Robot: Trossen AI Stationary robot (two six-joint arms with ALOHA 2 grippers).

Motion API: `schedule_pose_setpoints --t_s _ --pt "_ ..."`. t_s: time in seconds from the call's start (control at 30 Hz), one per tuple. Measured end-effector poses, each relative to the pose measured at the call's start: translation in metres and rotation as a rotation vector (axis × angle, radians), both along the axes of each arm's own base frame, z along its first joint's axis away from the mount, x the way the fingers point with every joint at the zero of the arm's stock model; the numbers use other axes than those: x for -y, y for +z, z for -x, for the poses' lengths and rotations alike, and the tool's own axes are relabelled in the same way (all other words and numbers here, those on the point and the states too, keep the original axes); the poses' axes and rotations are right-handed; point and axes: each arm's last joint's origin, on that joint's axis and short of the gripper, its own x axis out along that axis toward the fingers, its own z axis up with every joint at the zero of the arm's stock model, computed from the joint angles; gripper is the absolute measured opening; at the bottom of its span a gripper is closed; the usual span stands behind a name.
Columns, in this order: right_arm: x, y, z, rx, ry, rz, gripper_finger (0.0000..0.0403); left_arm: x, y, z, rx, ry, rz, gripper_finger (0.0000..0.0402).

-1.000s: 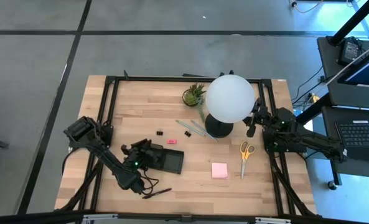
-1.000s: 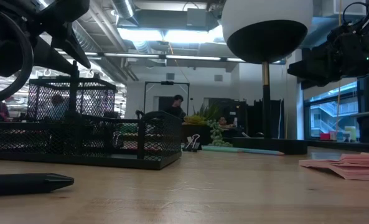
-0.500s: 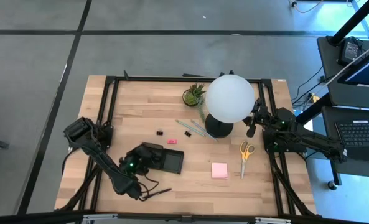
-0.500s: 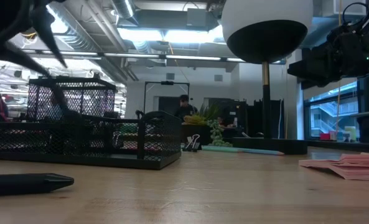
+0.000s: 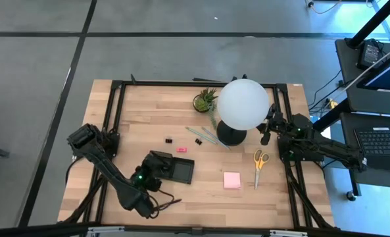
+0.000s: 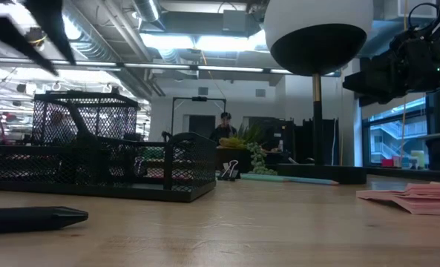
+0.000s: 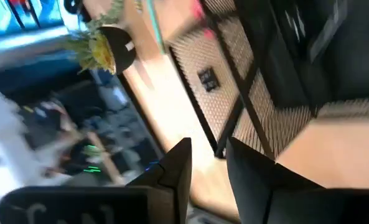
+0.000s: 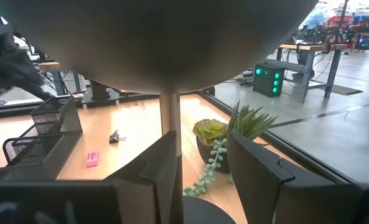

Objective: Pick and place office supplies into organizer
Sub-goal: Put the black pen into the desk organizer

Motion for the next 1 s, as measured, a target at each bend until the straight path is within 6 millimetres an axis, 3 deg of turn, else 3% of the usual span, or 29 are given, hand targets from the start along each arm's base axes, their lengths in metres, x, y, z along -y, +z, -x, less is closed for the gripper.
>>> schedule_pose_setpoints --t_s 0.23,0.37,0.47,0.67,0.8,1.0 --pt "0.000 0.000 0.000 -0.001 0.000 0.002 0.0145 0.009 0.052 -0.021 0.309 0.361 0.389 0.0089" --pt "0.000 0.000 0.000 0.000 0.000 0.000 0.0145 0.018 0.067 -0.030 0.450 0.567 0.622 0.0092" --pt "0.000 0.000 0.000 -0.001 0.000 0.002 0.0145 0.028 0.068 -0.037 0.449 0.596 0.775 0.0096" --pt "0.000 0.000 0.000 0.003 0.000 0.004 0.0145 0.050 0.063 -0.046 0.401 0.472 0.997 0.0119" --pt "0.000 0.001 0.000 0.007 0.000 0.004 0.0145 0.056 0.055 -0.045 0.425 0.485 1.041 0.0142" --pt "0.000 0.001 0.000 0.007 0.000 0.003 0.0145 0.060 0.038 -0.035 0.464 0.639 1.048 0.0177"
